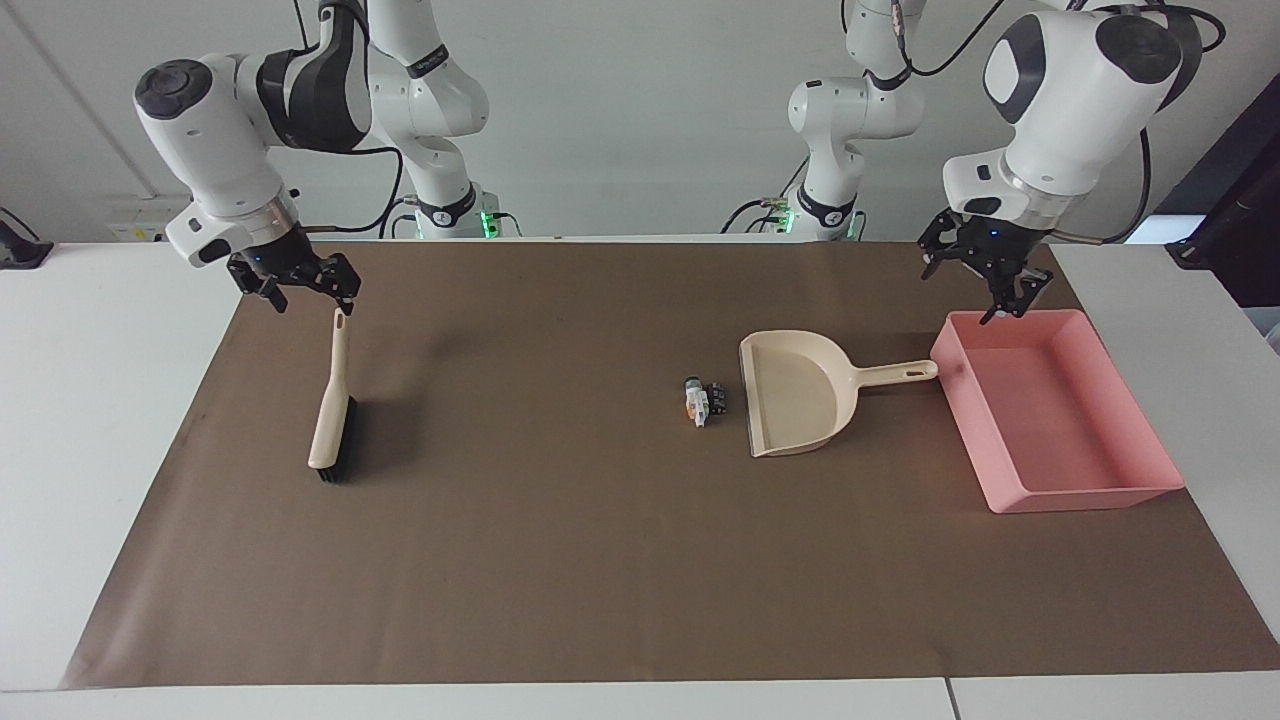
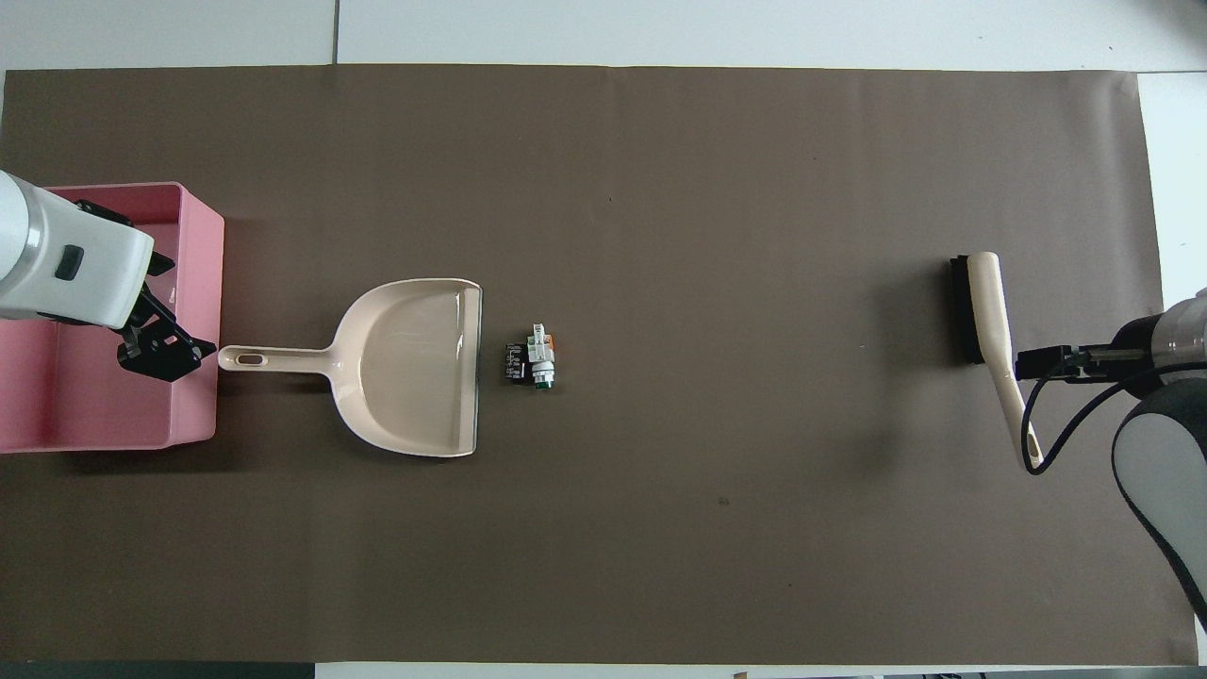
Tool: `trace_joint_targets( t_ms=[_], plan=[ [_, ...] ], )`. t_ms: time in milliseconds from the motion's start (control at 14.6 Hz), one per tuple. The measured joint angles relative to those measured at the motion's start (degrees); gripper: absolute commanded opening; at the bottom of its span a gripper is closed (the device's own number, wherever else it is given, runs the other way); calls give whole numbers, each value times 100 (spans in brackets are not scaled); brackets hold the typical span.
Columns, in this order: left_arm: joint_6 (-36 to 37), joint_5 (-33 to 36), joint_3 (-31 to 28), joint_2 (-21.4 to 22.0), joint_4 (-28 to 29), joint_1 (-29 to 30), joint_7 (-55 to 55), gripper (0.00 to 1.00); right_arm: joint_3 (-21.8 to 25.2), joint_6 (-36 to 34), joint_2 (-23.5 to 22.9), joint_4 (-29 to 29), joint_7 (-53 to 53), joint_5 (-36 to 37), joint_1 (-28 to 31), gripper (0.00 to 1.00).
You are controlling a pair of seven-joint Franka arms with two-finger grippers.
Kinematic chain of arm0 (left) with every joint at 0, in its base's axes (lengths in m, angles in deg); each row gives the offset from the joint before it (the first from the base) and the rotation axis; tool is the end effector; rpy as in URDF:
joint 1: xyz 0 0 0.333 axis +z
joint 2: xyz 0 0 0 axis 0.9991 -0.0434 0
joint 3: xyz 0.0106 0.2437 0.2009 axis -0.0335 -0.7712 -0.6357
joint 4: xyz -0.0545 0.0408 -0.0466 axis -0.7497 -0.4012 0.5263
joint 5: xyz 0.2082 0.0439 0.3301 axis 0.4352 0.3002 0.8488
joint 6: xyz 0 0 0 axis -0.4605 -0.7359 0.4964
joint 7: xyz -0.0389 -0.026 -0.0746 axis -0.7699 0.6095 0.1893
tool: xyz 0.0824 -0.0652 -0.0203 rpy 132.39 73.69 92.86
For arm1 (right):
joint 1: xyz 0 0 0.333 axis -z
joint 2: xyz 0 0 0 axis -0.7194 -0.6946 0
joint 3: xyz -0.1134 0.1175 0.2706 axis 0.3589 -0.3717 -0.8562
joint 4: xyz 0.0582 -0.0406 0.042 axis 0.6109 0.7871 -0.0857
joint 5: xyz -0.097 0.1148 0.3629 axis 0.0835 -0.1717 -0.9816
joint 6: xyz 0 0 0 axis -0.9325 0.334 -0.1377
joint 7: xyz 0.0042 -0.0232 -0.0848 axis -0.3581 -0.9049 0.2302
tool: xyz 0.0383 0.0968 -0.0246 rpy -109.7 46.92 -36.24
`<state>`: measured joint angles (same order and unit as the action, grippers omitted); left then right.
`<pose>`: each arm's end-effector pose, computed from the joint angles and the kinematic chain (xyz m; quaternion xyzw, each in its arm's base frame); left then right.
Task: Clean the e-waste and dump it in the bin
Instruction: 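Grasp the dustpan with the left gripper while the right gripper grasps the brush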
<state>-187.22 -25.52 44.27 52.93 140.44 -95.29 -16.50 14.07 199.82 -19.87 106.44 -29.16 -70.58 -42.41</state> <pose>0.5388 -0.0861 0.5577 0.8282 -0.5601 -0.0173 0.0066 0.4822 -0.0723 0.4561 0.9996 -0.0259 -0.0057 0.0096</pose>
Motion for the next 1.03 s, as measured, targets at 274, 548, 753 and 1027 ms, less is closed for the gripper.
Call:
trace_joint_targets(
  t_ms=[274,548,753,1027],
  plan=[
    [-420,461,8,-120,448,-180,-1129,97,3,922,-362,556,386,0,174,99],
    [-1206,778,16,-269,1102,-335,-1203,97,3,1440,-523,883,494,0,282,99],
    [-1531,790,9,-487,1345,-333,-1211,97,5,1497,-553,1039,504,-101,337,99],
    [-2176,986,-2,-568,1836,-329,-1198,97,4,1500,-556,1136,541,-113,337,95]
  ],
)
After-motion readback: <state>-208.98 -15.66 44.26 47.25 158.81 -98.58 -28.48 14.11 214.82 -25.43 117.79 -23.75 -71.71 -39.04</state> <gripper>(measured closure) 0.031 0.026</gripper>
